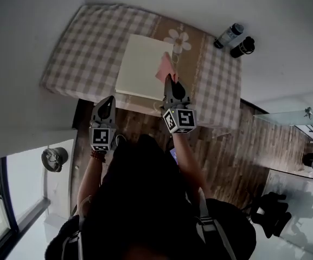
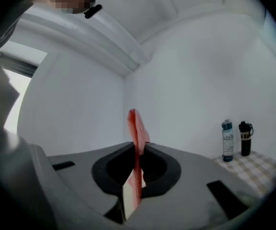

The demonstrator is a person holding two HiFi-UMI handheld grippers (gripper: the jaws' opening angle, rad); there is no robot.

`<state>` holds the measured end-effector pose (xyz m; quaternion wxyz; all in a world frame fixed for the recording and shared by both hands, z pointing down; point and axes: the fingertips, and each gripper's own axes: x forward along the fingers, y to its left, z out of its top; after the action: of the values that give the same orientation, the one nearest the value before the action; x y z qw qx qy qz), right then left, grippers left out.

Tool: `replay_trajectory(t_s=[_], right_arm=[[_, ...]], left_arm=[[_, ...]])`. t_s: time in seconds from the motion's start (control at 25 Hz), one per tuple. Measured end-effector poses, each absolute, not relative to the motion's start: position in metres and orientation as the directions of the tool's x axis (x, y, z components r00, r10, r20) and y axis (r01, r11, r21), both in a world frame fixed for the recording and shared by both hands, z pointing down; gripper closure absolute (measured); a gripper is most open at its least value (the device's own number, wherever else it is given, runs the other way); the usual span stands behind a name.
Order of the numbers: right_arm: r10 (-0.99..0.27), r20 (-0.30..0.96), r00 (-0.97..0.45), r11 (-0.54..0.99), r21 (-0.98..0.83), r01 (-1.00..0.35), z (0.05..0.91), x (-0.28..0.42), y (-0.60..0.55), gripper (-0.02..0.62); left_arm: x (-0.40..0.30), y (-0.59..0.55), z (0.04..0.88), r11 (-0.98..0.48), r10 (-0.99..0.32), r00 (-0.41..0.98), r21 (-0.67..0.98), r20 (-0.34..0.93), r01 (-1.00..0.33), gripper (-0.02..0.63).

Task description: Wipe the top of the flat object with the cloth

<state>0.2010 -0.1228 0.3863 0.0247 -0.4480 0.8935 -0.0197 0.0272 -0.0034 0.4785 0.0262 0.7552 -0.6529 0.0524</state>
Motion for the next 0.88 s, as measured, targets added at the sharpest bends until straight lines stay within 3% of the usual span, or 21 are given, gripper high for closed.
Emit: replay_trajectory(t_s=[0.16,0.24,0.44,0.6,0.88], right_arm=[[-0.831,0.038,-0.555,0.551,-0.081,-0.830,0.405,0.212,-0.142,0.578],[-0.841,0.080,-0.536,0.527,-0.108,-0.843,0.420,0.220,-0.163,0.578],[-0.863,0.181,-0.471,0.466,-0.073,-0.882,0.445,0.235,-0.237,0.578],[-0.822,0.291,-0.489,0.474,-0.126,-0.872,0.471,0.228,-0.268,0.592],[-0.811,0.508,-0.291,0.367,0.054,-0.928,0.511,0.226,-0.305,0.592]], left_arm=[[0.019,0.005,0.491,-0.191,-0.973,0.184,-0.038,0.138,-0.981,0.591],[0.018,0.001,0.501,-0.229,-0.962,0.222,-0.028,0.156,-0.973,0.517],[0.013,-0.033,0.526,-0.309,-0.929,0.299,-0.014,0.216,-0.951,0.501],[0.019,-0.051,0.544,-0.454,-0.860,0.443,0.014,0.255,-0.891,0.348],[0.027,-0.076,0.566,-0.713,-0.660,0.685,0.028,0.308,-0.700,0.253]])
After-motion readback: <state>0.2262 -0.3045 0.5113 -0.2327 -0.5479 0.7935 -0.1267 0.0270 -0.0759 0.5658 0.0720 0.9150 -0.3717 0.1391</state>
